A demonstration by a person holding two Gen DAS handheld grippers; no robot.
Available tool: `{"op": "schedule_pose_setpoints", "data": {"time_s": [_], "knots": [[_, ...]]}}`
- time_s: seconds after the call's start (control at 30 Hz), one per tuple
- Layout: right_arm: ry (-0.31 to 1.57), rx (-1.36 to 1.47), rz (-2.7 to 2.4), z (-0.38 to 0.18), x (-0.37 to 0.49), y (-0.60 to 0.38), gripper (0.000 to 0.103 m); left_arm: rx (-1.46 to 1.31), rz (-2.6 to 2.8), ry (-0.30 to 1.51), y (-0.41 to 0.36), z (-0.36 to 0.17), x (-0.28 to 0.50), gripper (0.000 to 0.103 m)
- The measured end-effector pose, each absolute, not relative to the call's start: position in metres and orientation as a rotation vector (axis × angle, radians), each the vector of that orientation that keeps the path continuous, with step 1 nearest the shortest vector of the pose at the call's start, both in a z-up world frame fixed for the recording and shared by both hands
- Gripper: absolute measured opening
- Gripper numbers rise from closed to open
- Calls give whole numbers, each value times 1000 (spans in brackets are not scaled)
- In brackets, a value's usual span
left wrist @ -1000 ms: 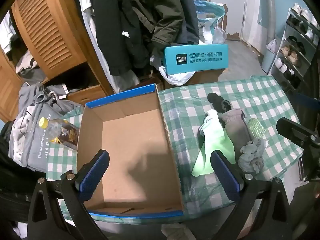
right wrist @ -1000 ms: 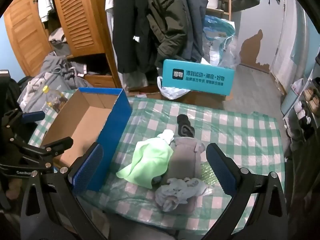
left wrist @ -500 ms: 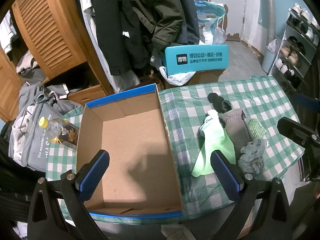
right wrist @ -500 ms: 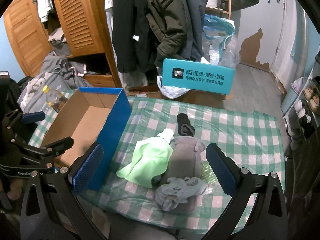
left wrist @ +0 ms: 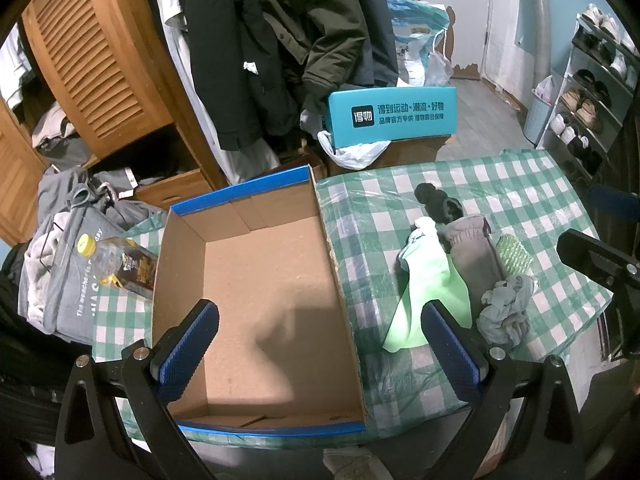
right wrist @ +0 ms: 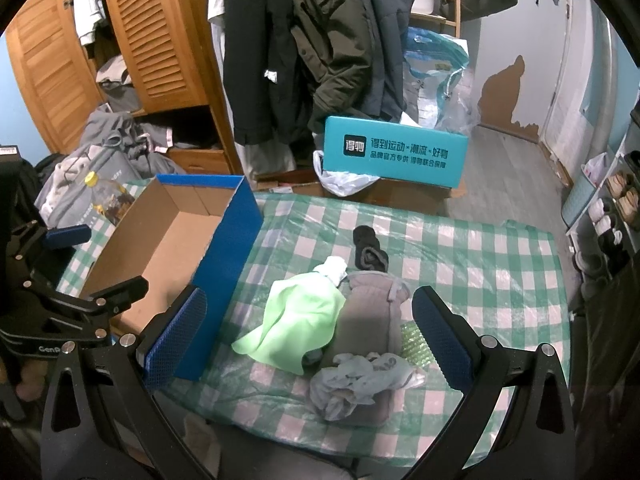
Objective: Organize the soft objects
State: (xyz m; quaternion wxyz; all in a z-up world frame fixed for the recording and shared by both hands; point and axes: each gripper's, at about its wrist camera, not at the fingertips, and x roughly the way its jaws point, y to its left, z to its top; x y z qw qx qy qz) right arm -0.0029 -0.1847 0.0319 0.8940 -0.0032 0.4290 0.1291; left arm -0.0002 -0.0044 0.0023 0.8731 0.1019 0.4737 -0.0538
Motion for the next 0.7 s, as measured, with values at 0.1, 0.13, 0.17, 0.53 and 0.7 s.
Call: {"op": "schedule_pose_setpoints", "data": {"time_s": [0.1,0.13,0.17,0.53,0.7], "knots": [[892,-6,268,32,-3,-185,101,213,-113,989,-4,2,0,102],[891,-6,268,32,-3,-185,101,213,-113,989,-5,2,0,102],[892,-6,268,32,-3,-185,101,214,-113,990,-5,2,0,102],[893,-7,268,32,-3,-186,101,215,-113,991,-5,1,-1,102],[894,-5,267,32,-3,-187,101,215,-112,991,-5,1,-1,102]]}}
